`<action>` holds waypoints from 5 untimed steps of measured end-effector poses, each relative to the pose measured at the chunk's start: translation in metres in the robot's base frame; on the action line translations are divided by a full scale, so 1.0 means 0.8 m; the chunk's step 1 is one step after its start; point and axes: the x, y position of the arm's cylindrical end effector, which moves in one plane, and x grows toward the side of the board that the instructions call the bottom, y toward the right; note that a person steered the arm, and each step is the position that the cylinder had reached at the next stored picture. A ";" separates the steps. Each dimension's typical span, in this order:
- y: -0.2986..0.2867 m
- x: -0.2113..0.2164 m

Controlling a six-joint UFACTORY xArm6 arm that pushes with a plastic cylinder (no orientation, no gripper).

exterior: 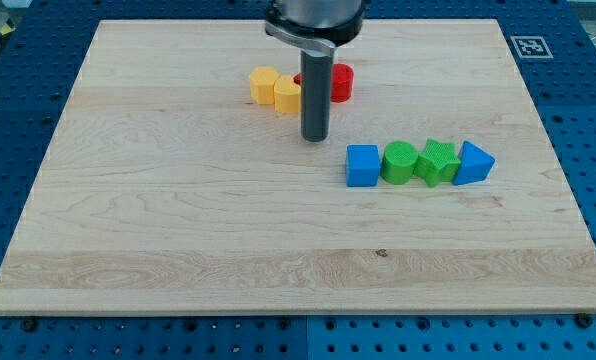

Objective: Point at the yellow heart

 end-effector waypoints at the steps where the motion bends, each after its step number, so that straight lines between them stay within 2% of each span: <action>1: 0.002 -0.011; 3: 0.001 -0.045; 5: -0.015 -0.038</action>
